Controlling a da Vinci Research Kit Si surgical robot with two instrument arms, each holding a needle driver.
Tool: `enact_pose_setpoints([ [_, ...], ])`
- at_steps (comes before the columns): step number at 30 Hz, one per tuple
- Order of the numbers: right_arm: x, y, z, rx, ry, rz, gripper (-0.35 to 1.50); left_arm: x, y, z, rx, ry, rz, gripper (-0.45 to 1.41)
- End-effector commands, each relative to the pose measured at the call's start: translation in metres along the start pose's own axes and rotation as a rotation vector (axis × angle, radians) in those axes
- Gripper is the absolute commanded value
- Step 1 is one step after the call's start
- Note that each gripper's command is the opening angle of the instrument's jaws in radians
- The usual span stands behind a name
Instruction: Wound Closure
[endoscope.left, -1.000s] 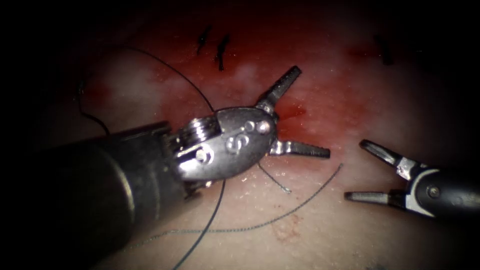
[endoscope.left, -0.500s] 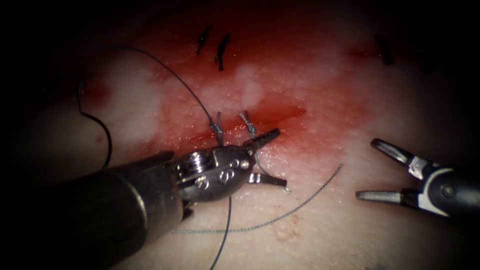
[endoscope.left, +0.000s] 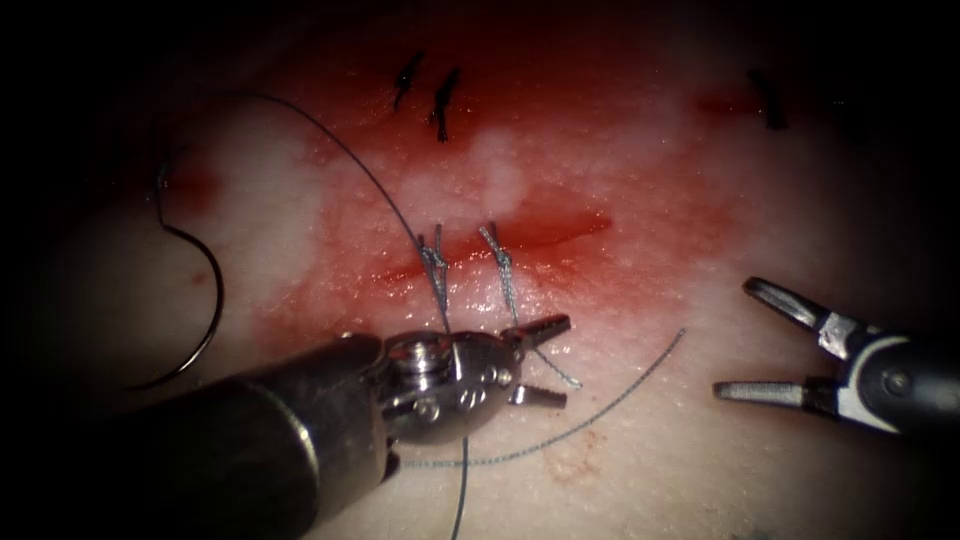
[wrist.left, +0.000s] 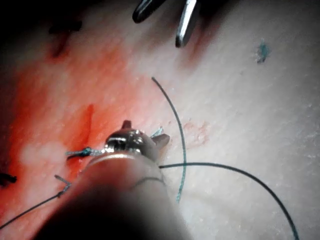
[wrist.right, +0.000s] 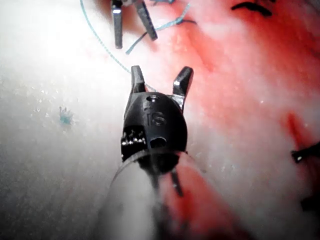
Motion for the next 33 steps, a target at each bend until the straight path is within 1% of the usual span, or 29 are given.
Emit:
enact_pose_setpoints([
  [1, -0.0003, -0.0007, 0.0008, 0.002, 0.001, 0.001, 1.03, 0.0001, -0.0001, 0.0012, 0.002, -0.007, 0.004, 0.43],
  [5, -0.0002, -0.0007, 0.0009, 0.001, 0.001, 0.001, 1.03, 0.0003, 0.0001, 0.0020, 0.019, -0.029, 0.016, 0.43],
  [6, -0.0002, -0.0008, 0.0009, 0.001, 0.001, 0.001, 1.03, 0.0003, 0.0001, 0.0022, 0.022, -0.034, 0.019, 0.39],
  [8, -0.0002, -0.0008, 0.0009, 0.001, 0.001, 0.001, 1.03, 0.0005, 0.0002, 0.0026, 0.032, -0.046, 0.017, 0.39],
  [12, -0.0002, -0.0008, 0.0009, 0.001, 0.001, 0.001, 1.03, 0.0007, 0.0005, 0.0031, 0.028, -0.042, 0.032, 0.39],
  [15, -0.0002, -0.0008, 0.0009, 0.000, 0.001, 0.001, 1.03, 0.0006, 0.0006, 0.0030, 0.029, -0.046, 0.041, 0.19],
  [16, -0.0002, -0.0009, 0.0010, 0.000, 0.001, 0.001, 1.03, 0.0004, 0.0006, 0.0028, 0.020, -0.054, 0.042, -0.31],
  [17, -0.0002, -0.0009, 0.0010, 0.000, 0.001, 0.001, 1.03, 0.0004, 0.0006, 0.0028, 0.020, -0.054, 0.042, -0.31],
  [18, -0.0002, -0.0009, 0.0010, 0.000, 0.001, 0.001, 1.03, 0.0003, 0.0007, 0.0027, 0.010, -0.062, 0.044, -0.45],
  [21, -0.0001, -0.0010, 0.0011, -0.002, 0.001, 0.001, 1.03, 0.0001, 0.0009, 0.0025, -0.005, -0.067, 0.045, -0.45],
  [25, -0.0002, -0.0010, 0.0014, 0.001, 0.004, 0.001, 0.93, -0.0001, 0.0011, 0.0021, -0.015, -0.055, 0.047, -0.45],
  [26, -0.0002, -0.0007, 0.0015, 0.017, 0.013, 0.001, 0.91, -0.0003, 0.0011, 0.0016, -0.008, -0.033, 0.048, -0.45],
  [27, -0.0002, -0.0007, 0.0015, 0.017, 0.013, 0.001, 0.91, -0.0003, 0.0011, 0.0016, -0.008, -0.033, 0.048, -0.45],
  [28, -0.0001, -0.0002, 0.0017, 0.032, 0.023, -0.028, 0.89, -0.0006, 0.0009, 0.0009, 0.000, 0.010, 0.047, -0.45],
  [29, -0.0001, 0.0000, 0.0019, 0.046, 0.032, -0.040, 0.88, -0.0008, 0.0007, 0.0005, 0.006, 0.024, 0.047, -0.45],
  [30, -0.0002, 0.0004, 0.0023, 0.069, 0.053, -0.059, 0.88, -0.0010, 0.0005, 0.0001, 0.011, 0.039, 0.047, -0.45],
  [31, -0.0002, 0.0004, 0.0023, 0.069, 0.053, -0.059, 0.88, -0.0010, 0.0005, 0.0001, 0.011, 0.039, 0.047, -0.45],
  [33, -0.0004, 0.0012, 0.0031, 0.088, 0.091, -0.096, 0.91, -0.0015, 0.0000, -0.0009, 0.021, 0.066, 0.046, -0.45],
])
